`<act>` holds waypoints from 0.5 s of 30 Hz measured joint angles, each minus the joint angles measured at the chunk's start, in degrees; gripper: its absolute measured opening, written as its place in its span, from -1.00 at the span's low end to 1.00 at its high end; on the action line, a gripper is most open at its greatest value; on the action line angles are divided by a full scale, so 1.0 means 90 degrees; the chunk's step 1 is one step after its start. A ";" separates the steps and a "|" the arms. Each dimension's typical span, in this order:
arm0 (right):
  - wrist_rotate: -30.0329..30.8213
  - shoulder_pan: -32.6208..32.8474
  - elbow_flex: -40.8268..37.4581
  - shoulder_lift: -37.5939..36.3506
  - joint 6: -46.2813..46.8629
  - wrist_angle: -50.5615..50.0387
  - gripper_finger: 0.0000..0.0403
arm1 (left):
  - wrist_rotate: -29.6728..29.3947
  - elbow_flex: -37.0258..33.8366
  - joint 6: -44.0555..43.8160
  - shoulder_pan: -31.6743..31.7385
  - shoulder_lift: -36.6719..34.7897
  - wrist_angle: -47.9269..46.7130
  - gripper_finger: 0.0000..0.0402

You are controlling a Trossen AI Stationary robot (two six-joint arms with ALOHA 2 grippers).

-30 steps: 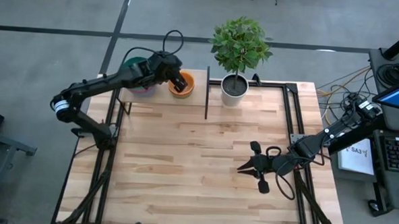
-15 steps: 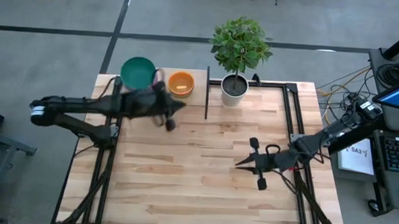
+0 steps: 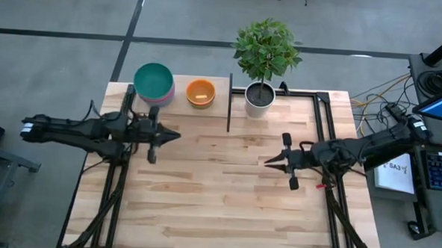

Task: Place and stack bowls onto a shelf
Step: Return to Home Position

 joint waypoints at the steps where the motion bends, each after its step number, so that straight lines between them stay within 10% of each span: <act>1: -0.0013 -0.0059 -0.0087 -0.0098 0.0012 -0.0009 -0.83 | 0.0015 -0.0155 -0.0002 0.0000 -0.0164 0.0138 -1.00; 15: -0.0141 -0.0346 -0.1065 -0.1750 0.0192 0.0049 -0.83 | 0.0040 -0.1772 -0.0082 0.0005 -0.1981 0.0912 -1.00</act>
